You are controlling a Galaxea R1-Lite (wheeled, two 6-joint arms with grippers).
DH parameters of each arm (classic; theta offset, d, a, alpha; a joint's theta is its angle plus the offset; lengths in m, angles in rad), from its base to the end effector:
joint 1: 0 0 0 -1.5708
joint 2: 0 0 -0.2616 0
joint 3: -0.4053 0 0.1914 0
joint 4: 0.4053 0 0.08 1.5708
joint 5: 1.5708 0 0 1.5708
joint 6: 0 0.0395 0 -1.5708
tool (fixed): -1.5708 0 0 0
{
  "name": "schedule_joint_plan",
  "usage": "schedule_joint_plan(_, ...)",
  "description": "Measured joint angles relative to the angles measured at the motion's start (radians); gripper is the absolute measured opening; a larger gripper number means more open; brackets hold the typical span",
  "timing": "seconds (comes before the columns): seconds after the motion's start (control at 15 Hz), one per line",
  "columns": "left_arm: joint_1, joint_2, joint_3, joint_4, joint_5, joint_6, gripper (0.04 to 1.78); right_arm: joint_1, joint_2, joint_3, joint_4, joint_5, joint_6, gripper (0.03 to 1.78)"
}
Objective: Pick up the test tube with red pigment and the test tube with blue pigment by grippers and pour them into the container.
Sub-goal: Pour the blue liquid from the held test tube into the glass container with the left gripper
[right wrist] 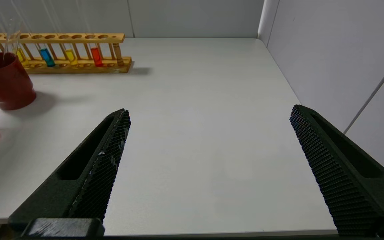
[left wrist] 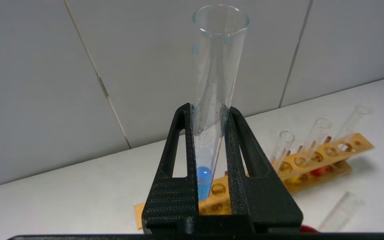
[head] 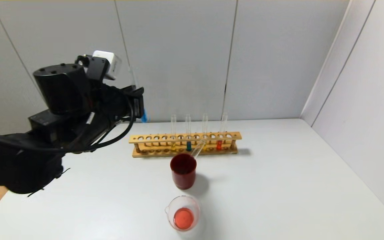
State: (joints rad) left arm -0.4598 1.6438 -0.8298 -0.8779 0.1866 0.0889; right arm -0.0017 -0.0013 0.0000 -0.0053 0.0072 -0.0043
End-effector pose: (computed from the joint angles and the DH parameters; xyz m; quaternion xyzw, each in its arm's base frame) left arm 0.2840 -0.1325 0.1924 0.0339 -0.0363 -0.1346 0.9897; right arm 0.0337 0.0002 0.0761 -0.0022 -0.0033 0.0027 1.0000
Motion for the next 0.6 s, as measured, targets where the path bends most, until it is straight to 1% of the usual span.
schedule_joint_plan(0.2, -0.006, -0.163, 0.169, 0.012, 0.000, 0.058, 0.30, 0.000, 0.000, 0.000, 0.000, 0.000, 0.000, 1.75)
schedule_joint_plan(0.47, -0.010, -0.326, 0.408, 0.010, 0.000, 0.068, 0.30, 0.000, 0.000, 0.000, 0.000, 0.000, 0.000, 1.75)
schedule_joint_plan(0.6, -0.043, -0.395, 0.495, 0.016, -0.001, 0.088, 0.30, 0.000, 0.000, 0.000, 0.000, 0.000, 0.000, 1.75)
